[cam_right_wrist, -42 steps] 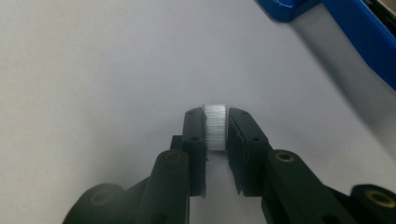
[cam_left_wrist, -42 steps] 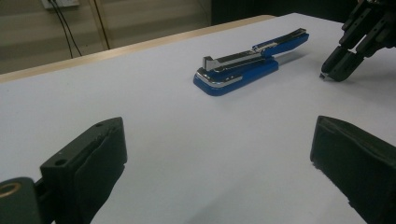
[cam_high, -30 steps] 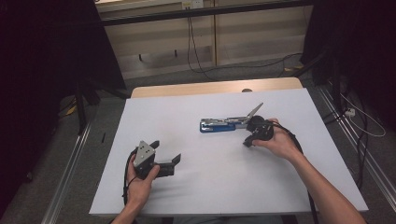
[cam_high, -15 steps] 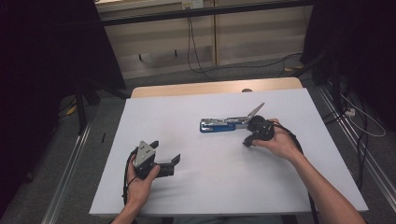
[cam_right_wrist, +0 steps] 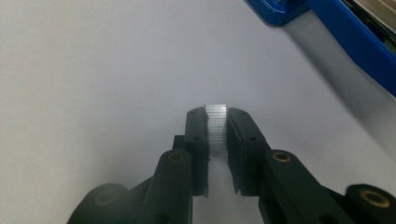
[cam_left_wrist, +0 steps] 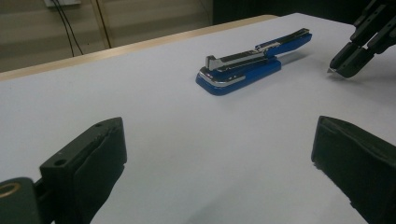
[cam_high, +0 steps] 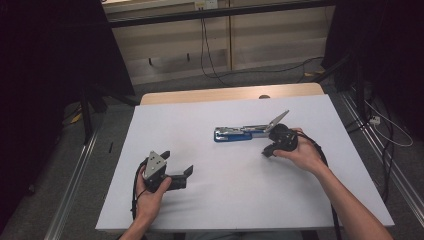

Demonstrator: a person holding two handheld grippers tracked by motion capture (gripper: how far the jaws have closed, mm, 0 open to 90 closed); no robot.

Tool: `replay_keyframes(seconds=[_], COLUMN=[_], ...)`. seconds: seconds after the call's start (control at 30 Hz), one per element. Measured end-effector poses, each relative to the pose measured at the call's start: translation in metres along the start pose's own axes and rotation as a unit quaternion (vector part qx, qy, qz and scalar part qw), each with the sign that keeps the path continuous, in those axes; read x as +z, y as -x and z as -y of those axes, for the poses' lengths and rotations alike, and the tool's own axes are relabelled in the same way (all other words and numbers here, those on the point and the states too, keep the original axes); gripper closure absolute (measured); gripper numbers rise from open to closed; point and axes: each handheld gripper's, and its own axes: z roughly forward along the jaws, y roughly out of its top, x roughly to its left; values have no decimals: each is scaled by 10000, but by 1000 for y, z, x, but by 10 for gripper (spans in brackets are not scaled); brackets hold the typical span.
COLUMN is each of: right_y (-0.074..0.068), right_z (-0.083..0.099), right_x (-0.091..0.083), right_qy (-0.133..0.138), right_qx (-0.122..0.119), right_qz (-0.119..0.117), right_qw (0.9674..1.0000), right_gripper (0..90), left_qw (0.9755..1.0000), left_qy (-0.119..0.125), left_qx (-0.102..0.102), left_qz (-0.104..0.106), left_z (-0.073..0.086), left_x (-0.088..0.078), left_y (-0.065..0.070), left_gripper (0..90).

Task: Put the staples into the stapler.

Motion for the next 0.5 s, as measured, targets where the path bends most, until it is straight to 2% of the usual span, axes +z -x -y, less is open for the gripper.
replay_keyframes(seconds=[0.1, 0.17, 0.5], right_y=[-1, -1, -2], right_z=[0, -1, -4], right_x=[-1, -3, -10], right_qy=[64, 116, 313], right_qx=[36, -34, -77], right_qz=[-12, -3, -20], right_qw=[10000, 9999, 9995], right_gripper=[791, 791, 791], left_qw=[10000, 10000, 10000], left_qy=[-4, 6, -3], left_qx=[7, -1, 1], left_qz=[3, 1, 12], left_z=[0, 0, 0], left_x=[-1, -1, 0], left_y=[0, 0, 0], left_gripper=[34, 34, 34])
